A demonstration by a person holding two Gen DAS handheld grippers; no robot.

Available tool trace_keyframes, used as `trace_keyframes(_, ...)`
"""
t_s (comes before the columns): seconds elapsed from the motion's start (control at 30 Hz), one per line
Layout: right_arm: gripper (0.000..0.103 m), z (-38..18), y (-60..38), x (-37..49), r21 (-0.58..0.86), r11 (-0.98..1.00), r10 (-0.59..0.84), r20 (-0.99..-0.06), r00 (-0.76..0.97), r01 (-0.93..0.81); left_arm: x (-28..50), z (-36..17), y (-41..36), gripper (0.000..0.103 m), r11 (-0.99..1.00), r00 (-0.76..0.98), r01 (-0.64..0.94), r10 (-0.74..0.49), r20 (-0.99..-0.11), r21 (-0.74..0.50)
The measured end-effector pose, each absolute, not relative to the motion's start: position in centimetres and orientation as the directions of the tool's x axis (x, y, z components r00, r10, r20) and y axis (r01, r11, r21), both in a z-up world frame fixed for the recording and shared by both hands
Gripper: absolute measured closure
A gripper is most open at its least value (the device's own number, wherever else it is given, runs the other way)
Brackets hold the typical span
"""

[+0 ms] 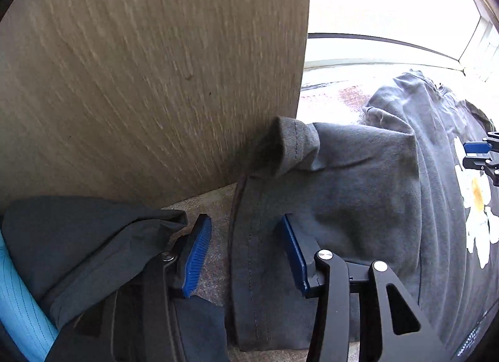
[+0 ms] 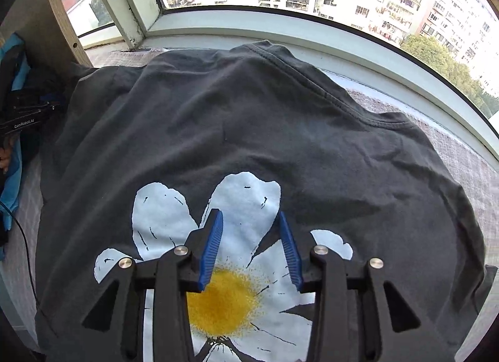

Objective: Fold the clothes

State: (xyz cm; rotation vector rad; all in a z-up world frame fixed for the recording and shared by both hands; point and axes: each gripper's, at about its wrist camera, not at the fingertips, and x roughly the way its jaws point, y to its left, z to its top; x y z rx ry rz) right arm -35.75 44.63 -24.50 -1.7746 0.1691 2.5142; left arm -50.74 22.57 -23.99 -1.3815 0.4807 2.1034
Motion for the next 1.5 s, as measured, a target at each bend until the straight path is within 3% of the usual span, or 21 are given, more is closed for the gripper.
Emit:
trace_keyframes(0.07,0.066,-24.1,44.6,-35.9,0.069,-0.991,-0.026,-0.939,-0.343,-0.115,-50.5,-23.8,22.6,0.100,-0.762,-0.291,-0.647,0.281,-0.915,-0.028)
trace_keyframes(0.4,0.067,-20.1,37.6,-41.8,0.220,-0.973,-0.224,-0.849,-0.480,0.065,-47.9,-18.4,19.5,0.100,-0.768,-0.362,-0.637,0.375,-0.853,-0.066)
trace_keyframes(0.47,0.081,-20.7,35.1,-43.6,0.217,-0.969,-0.247,-0.847,-0.470,0.119,-47.3,-17.3,18.9,0.100,-0.770,-0.376,-0.635,0.378,-0.846,-0.062)
trace_keyframes(0.6,0.088,-22.4,31.6,-46.7,0.221,-0.962,-0.270,-0.863,-0.427,0.161,-45.6,-15.6,18.5,0.100,-0.760,-0.391,-0.649,0.380,-0.838,-0.041)
trace_keyframes(0.97,0.090,-22.7,31.4,-49.1,0.277,-0.954,-0.298,-0.839,-0.456,0.115,-41.4,-13.9,19.9,0.100,-0.710,-0.369,-0.702,0.426,-0.826,-0.052)
trace_keyframes(1.13,0.092,-24.1,31.6,-50.4,0.258,-0.964,-0.263,-0.869,-0.419,0.069,-42.3,-14.1,20.8,0.100,-0.695,-0.343,-0.716,0.439,-0.830,-0.071)
trace_keyframes(1.5,0.089,-21.7,40.8,-42.1,0.291,-0.952,-0.216,-0.856,-0.469,-0.092,-39.8,-11.5,30.5,0.100,-0.601,-0.274,-0.792,0.505,-0.819,-0.106)
